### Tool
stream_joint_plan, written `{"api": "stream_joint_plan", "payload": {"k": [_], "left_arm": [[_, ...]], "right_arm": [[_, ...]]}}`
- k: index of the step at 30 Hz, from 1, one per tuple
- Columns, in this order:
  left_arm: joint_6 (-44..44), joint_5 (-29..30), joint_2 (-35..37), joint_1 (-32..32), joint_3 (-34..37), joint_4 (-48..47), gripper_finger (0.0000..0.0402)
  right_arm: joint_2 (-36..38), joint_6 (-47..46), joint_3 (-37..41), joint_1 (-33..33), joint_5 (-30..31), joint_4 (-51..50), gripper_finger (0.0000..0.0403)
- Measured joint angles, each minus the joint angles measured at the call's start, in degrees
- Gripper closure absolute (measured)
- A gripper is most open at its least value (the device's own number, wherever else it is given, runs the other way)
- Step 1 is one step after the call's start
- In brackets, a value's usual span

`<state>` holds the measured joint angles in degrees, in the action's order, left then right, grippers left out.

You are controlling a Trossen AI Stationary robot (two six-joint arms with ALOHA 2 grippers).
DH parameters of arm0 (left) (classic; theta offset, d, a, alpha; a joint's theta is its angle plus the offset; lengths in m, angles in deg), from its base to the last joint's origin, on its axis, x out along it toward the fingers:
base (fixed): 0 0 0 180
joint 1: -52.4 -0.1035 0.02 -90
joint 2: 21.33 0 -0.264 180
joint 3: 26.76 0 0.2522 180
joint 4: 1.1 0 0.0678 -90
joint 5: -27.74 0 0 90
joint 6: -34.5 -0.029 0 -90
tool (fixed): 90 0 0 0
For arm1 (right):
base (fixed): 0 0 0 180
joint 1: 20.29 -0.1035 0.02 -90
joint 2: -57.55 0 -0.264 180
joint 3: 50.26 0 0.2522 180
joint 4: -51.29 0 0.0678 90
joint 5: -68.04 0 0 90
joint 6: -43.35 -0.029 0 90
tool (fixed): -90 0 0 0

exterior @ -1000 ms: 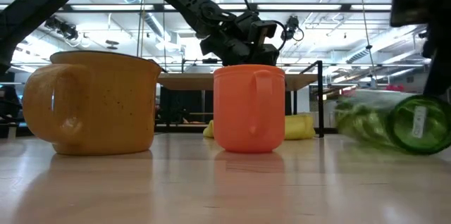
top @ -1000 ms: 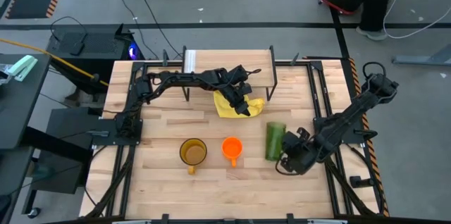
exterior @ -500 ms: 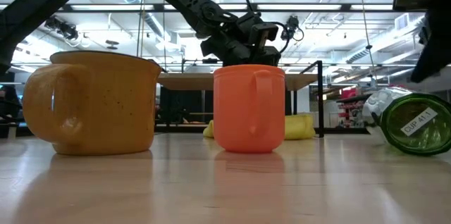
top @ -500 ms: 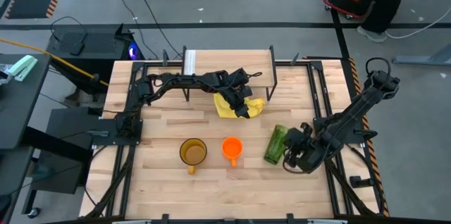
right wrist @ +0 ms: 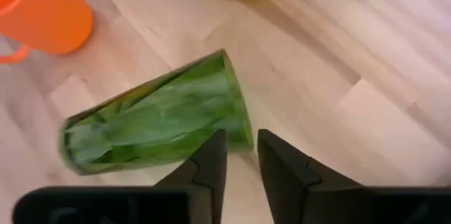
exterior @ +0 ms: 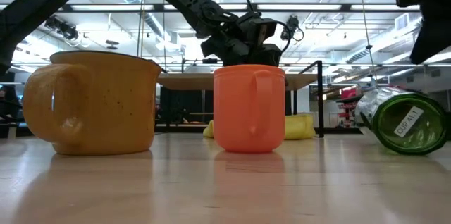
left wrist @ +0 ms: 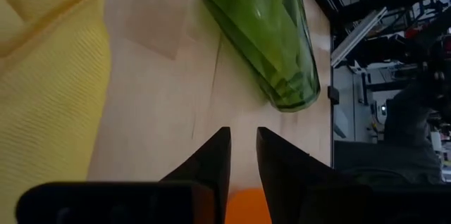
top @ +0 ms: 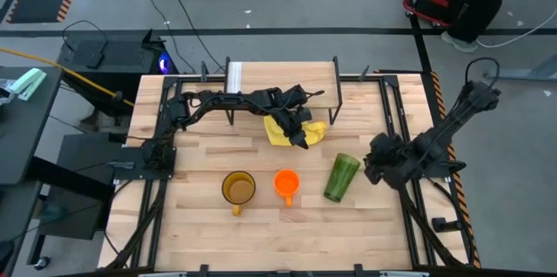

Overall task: Stack small to large cups/mugs on shelf
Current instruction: Put the green cup on the shelf

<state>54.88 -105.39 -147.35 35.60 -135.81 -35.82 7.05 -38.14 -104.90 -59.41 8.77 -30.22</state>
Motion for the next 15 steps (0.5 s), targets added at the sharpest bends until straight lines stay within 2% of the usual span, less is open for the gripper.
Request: {"api": "stream_joint_plan", "payload": {"k": [6, 11, 15], "left_arm": [[-0.14, -4.44, 0.69, 1.18, 0.00, 0.09, 0.0327], [-0.23, -4.78, 3.44, 3.47, -0.07, 2.39, 0.0319], [1.48, -3.91, 4.42, 6.25, -0.10, 7.68, 0.0319]], "right_arm": [[5.28, 2.27, -0.01, 5.36, -3.28, 0.06, 0.0295], [6.22, 4.91, -0.01, 10.28, -6.30, 0.30, 0.0294], [5.98, 9.74, 1.60, 14.74, -10.18, 5.11, 0.0296]]}}
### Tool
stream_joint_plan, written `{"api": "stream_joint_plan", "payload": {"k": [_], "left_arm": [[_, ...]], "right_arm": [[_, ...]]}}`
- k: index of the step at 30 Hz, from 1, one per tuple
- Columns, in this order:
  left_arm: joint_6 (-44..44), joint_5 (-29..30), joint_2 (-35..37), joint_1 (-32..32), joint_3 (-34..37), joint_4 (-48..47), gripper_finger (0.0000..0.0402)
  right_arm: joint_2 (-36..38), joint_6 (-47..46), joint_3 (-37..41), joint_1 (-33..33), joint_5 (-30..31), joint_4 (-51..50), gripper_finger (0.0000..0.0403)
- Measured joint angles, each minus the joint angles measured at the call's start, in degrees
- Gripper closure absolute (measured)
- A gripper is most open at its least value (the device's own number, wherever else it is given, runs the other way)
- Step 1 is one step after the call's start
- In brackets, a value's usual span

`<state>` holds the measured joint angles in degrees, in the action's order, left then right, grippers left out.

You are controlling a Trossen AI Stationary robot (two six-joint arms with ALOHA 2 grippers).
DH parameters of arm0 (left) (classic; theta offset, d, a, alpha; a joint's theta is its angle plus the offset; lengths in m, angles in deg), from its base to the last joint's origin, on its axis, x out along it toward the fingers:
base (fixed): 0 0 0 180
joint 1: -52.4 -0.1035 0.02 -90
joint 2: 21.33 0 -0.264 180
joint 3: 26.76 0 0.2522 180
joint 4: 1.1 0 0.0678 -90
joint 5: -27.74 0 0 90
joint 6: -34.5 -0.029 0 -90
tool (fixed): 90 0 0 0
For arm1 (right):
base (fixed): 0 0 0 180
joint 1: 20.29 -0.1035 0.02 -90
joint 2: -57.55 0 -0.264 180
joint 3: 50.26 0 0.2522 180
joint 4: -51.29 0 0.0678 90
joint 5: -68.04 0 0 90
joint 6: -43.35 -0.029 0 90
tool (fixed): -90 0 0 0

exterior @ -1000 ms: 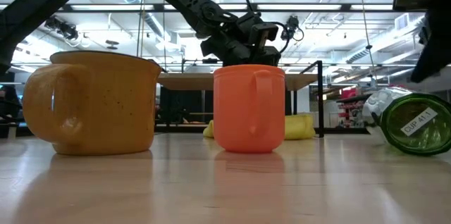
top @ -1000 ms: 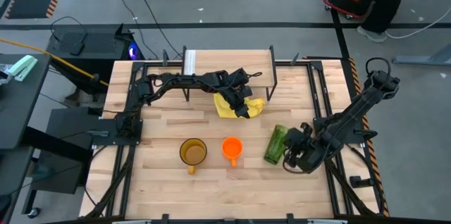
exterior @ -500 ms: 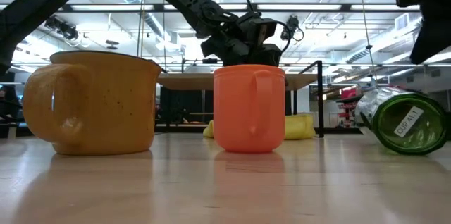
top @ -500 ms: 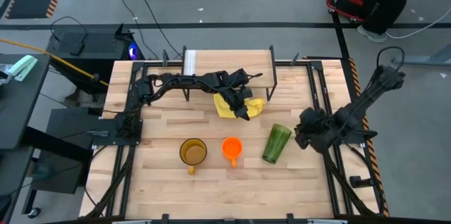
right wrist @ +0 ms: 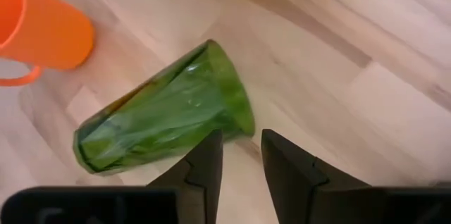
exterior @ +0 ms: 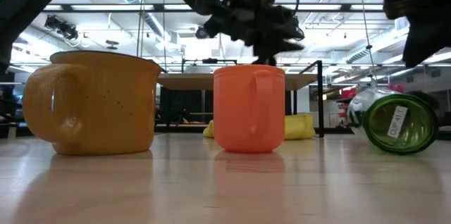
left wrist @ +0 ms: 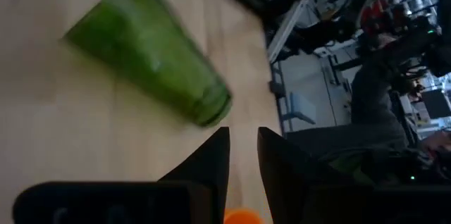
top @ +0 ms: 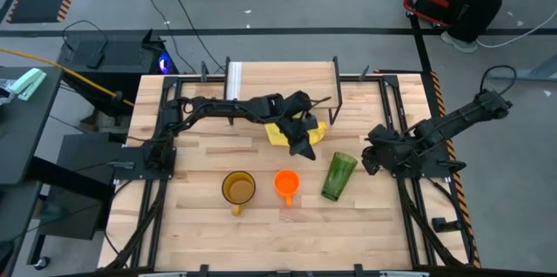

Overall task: Stack small to large cups/mugs on shelf
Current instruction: Put the green cup on the shelf

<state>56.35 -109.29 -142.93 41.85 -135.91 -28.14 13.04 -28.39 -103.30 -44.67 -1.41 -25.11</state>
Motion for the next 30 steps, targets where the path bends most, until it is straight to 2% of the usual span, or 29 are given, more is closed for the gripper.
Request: {"api": "stream_joint_plan", "payload": {"k": [11, 19, 24, 27, 30], "left_arm": [[-0.25, 1.33, -0.16, 5.59, -0.01, 1.47, 0.0318], [-1.52, 3.97, -0.33, 5.85, -0.01, 1.06, 0.0328], [-1.54, 5.52, -0.33, 2.62, -0.01, 0.80, 0.0324], [-1.52, 5.47, -0.33, 0.80, -0.01, 0.08, 0.0320], [-1.56, 5.29, -0.33, -1.14, -0.01, -0.81, 0.0319]], "right_arm": [[-0.46, 12.39, 0.94, 13.87, -6.68, 3.51, 0.0298], [-2.64, 18.35, 0.94, 18.64, -11.56, 8.64, 0.0298], [-4.44, 14.54, 0.96, 13.97, -11.71, 8.64, 0.0298], [-5.43, 10.05, 0.94, 6.88, -8.89, 8.99, 0.0301], [-8.19, 7.08, 0.96, -1.75, -4.65, 14.68, 0.0308]]}}
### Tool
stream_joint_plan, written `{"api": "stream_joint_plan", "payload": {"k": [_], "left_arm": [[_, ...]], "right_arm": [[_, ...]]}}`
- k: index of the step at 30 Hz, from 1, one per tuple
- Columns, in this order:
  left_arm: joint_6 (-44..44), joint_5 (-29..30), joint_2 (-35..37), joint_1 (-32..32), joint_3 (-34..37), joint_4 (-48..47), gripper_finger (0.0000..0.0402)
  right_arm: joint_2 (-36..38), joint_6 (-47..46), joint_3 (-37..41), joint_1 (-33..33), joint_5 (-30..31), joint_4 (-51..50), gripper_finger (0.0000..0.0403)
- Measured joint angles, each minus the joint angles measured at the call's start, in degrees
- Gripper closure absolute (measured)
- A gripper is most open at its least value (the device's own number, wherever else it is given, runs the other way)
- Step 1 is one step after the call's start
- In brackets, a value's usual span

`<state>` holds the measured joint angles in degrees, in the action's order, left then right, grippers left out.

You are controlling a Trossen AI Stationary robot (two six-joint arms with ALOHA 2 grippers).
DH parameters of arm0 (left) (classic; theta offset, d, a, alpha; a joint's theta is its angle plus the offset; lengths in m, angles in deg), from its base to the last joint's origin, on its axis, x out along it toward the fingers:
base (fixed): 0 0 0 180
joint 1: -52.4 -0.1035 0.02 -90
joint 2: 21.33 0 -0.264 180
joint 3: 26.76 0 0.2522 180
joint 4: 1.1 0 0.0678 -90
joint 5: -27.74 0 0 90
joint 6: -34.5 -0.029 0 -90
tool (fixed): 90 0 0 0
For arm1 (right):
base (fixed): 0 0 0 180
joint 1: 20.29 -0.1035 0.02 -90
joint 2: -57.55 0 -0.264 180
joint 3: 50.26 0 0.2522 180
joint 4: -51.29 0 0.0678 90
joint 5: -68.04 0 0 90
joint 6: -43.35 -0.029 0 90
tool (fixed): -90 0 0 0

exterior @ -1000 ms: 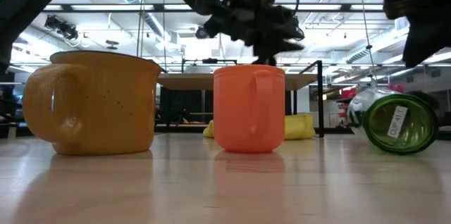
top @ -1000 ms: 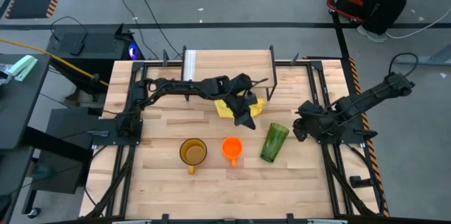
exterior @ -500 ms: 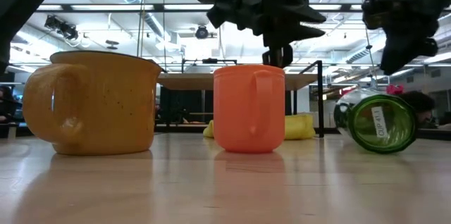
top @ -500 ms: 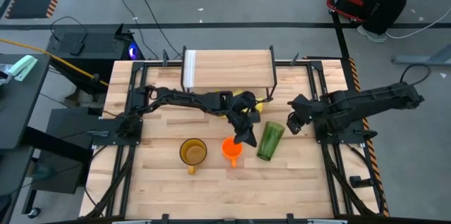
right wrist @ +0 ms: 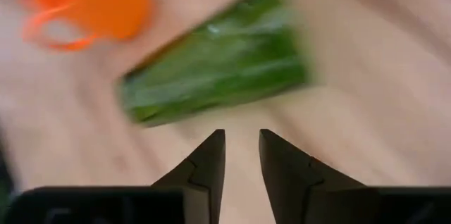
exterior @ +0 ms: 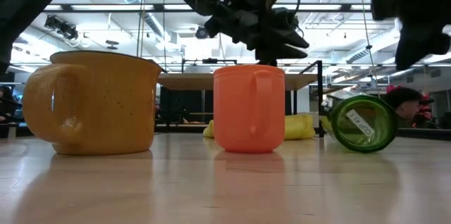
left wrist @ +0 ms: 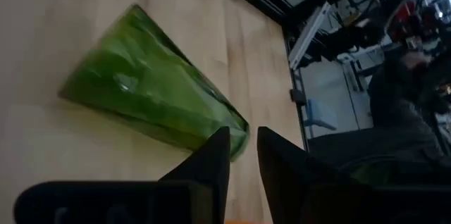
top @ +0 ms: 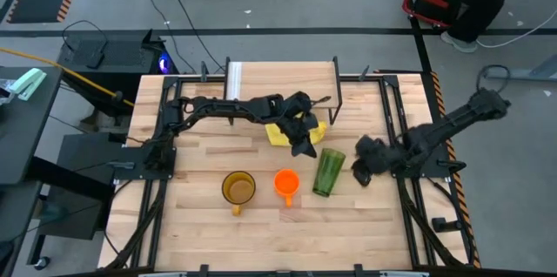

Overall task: Stack small to large cups/mugs on shelf
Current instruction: Put the green cup on the shelf

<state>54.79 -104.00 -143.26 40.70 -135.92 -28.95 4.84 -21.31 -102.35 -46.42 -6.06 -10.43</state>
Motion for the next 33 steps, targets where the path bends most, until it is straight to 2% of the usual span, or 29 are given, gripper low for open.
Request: {"api": "stream_joint_plan", "payload": {"k": [3, 5, 10, 15, 20, 24, 27, 33], "left_arm": [[-0.81, 0.09, 0.00, -2.12, 0.00, -1.61, 0.0322], [-1.20, 0.11, 0.00, -3.36, 0.00, -1.92, 0.0323], [-1.28, 0.18, 0.00, -4.86, 0.00, -2.23, 0.0317], [-1.53, 0.13, 0.00, -4.89, 0.00, -2.54, 0.0310], [-4.12, 0.32, 0.00, -4.97, -0.01, -6.35, 0.0312], [-6.89, 3.97, 0.00, -4.97, -0.02, -9.43, 0.0308], [-7.02, 4.50, 0.00, -5.08, -0.02, -9.51, 0.0306], [-7.47, 4.69, 0.00, -5.26, 0.00, -10.12, 0.0306]], "right_arm": [[-5.56, 0.15, 0.00, -7.30, 2.48, 9.35, 0.0319], [-9.99, 0.76, -0.02, -9.97, 3.93, 13.61, 0.0327], [-21.28, 0.26, 0.00, -10.20, 4.60, 16.52, 0.0347], [-29.17, 6.63, -0.36, -9.07, 2.83, 29.10, 0.0360], [-32.69, 9.48, -1.42, -8.82, 3.13, 36.70, 0.0369], [-34.54, 11.46, -1.46, -8.33, 4.41, 42.60, 0.0378], [-36.48, 14.03, -1.51, -7.39, 4.42, 47.67, 0.0385], [-39.67, 14.75, -1.53, -4.25, 4.45, 47.75, 0.0396]]}}
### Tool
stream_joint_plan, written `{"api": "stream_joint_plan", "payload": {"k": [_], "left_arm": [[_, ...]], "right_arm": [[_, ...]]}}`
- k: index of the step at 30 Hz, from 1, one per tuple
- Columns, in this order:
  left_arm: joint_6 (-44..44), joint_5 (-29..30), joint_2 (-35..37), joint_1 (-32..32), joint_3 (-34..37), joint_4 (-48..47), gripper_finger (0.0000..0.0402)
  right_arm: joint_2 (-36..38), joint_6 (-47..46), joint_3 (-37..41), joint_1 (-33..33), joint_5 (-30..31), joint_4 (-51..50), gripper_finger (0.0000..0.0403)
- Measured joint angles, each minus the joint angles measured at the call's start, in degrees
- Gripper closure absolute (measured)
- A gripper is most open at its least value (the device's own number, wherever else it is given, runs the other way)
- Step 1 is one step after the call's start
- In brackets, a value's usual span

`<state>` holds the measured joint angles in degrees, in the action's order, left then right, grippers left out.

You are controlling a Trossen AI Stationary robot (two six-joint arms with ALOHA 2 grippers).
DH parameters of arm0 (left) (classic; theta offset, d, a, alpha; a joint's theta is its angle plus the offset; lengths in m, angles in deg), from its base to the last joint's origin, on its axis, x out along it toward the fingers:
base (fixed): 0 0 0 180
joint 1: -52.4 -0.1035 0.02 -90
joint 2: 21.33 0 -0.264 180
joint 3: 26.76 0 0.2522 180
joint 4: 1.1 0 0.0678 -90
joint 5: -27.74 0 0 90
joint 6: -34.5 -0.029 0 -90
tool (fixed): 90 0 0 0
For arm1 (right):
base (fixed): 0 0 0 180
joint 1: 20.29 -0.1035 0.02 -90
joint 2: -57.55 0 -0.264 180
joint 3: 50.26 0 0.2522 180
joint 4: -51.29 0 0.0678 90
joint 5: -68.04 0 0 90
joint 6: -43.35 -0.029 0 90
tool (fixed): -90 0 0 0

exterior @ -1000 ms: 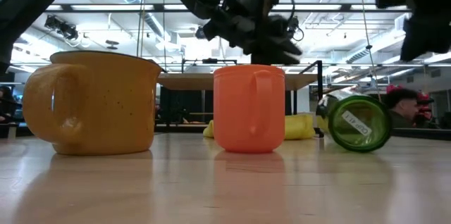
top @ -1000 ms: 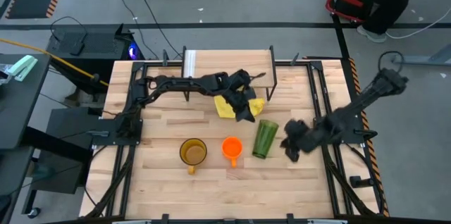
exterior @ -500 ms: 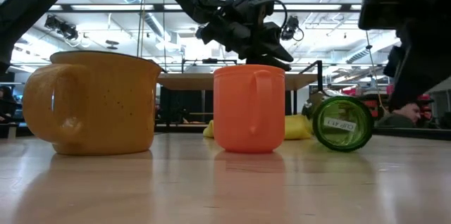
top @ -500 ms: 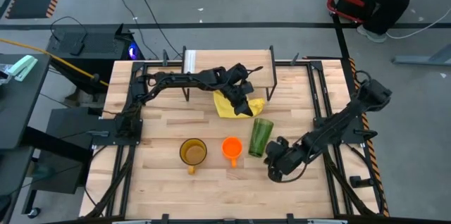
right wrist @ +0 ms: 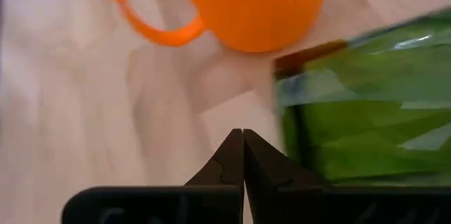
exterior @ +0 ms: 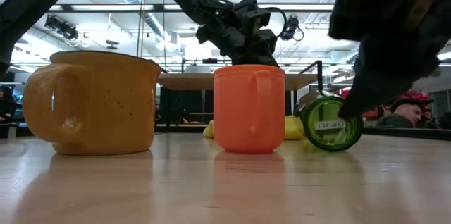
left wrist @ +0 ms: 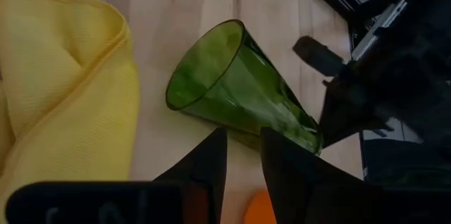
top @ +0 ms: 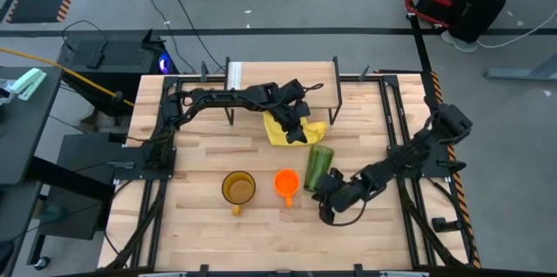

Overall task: Stack small to large cups/mugs on shelf
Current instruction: Put the green cup on the shelf

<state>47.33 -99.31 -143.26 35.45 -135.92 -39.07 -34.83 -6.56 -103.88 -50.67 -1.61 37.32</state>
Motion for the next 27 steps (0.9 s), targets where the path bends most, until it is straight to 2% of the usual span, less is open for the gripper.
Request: {"api": "stream_joint_plan", "payload": {"k": [12, 19, 27], "left_arm": [[-0.64, 2.13, 0.00, 0.02, -0.02, -0.22, 0.0303], [-0.62, 3.72, 0.00, 0.07, 0.00, -0.22, 0.0301], [-0.58, 5.70, 0.00, 0.09, 0.00, -0.09, 0.0301]], "right_arm": [[-0.19, -5.35, 0.02, -1.15, 2.62, -6.59, 0.0396], [-0.13, -10.82, 0.04, -2.92, 8.58, -11.90, 0.0395], [-0.13, -21.34, 0.04, -5.40, 14.21, -20.06, 0.0397]]}}
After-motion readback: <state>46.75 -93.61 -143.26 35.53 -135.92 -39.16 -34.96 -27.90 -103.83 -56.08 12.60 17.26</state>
